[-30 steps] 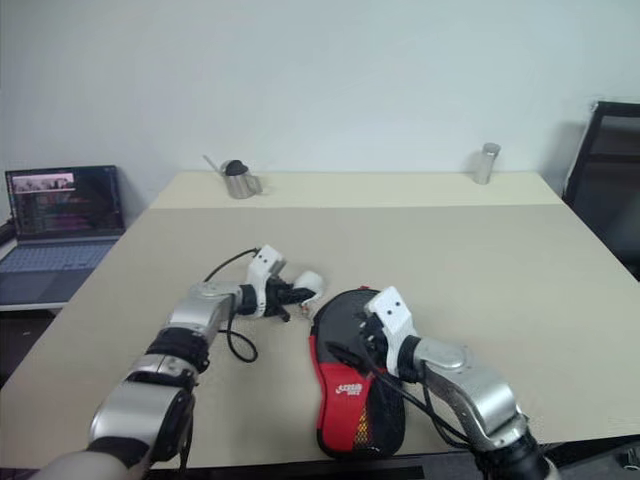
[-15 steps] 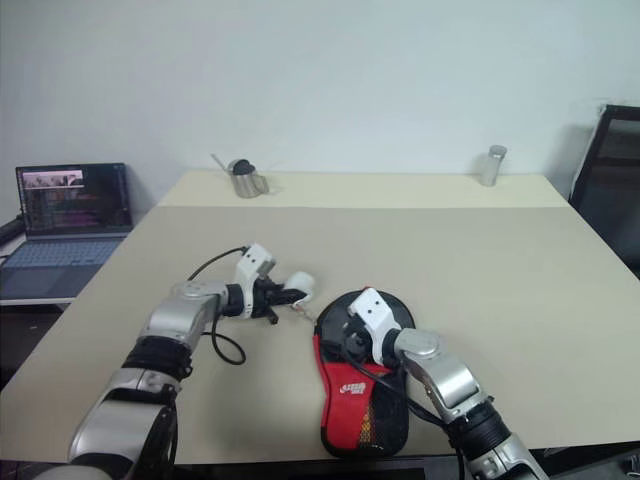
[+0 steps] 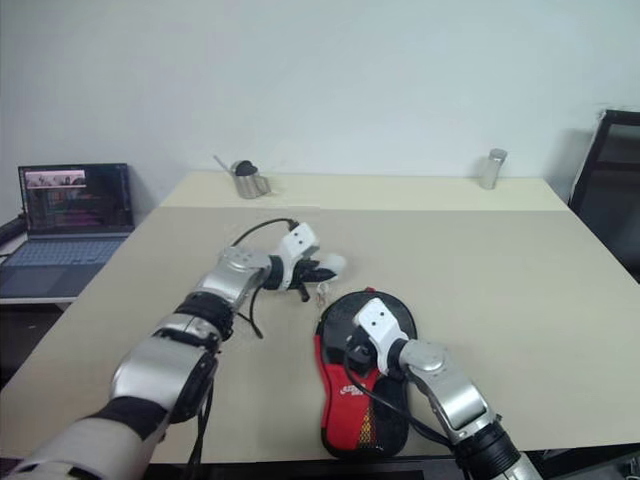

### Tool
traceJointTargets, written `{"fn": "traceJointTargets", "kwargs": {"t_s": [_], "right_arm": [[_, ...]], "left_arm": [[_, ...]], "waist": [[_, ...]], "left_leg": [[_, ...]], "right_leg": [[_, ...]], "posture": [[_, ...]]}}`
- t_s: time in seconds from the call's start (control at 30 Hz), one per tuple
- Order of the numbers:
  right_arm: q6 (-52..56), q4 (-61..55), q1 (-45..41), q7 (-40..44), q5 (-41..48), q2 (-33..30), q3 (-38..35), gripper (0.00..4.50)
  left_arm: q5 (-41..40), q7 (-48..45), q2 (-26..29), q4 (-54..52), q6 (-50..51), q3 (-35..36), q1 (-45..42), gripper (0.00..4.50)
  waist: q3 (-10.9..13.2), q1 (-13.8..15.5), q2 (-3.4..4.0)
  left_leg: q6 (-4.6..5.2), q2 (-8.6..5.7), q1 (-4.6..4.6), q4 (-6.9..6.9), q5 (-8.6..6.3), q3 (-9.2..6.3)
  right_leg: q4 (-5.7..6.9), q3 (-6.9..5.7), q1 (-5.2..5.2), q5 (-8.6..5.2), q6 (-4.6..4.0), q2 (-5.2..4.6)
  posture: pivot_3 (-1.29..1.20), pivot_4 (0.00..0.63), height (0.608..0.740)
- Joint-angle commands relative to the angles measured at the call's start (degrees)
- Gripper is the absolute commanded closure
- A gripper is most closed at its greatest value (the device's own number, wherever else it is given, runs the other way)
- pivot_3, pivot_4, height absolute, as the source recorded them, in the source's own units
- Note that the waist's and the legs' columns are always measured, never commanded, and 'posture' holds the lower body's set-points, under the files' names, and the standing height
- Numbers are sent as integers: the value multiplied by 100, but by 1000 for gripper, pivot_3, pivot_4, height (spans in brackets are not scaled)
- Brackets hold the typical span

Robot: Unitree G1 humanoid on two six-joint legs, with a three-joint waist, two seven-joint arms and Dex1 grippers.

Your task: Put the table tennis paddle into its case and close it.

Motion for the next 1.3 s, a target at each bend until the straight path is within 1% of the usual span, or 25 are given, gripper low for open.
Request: {"fn": "traceJointTargets", "kwargs": {"t_s": [0.03,0.43,0.63,1.07,1.3], "right_arm": [[436,321,234,-141,-250,-45,122,0],[642,382,365,-330,-218,78,92,0],[693,356,383,-343,-183,104,96,0],[923,47,555,-395,-178,133,231,0],[1063,-177,738,-454,-201,131,263,0]], "left_arm": [[359,628,-136,335,-571,-100,-376,4190],[822,1369,-554,685,-1338,-52,-801,4190],[1016,1773,-870,733,-1624,-92,-944,4190],[1648,1896,-1693,857,-1960,-469,-1148,4191],[1755,1881,-2158,873,-2065,-510,-1332,4192]], "waist": [[0,-6,0],[-6,-9,-5],[-7,-9,-6],[-8,-3,-6],[-8,85,-6]], "left_leg": [[0,0,1,0,0,0],[0,0,2,1,0,-3],[0,0,1,1,0,-3],[0,-2,-1,-2,0,-4],[0,-6,-5,-2,0,-9]], "right_leg": [[1,0,0,0,0,0],[3,-5,2,1,1,0],[3,-6,3,1,2,0],[-1,-9,3,0,3,0],[-6,-15,3,-1,5,-2]], "posture": [[0,150,740],[0,150,740],[0,150,740],[0,150,740],[0,150,740]]}}
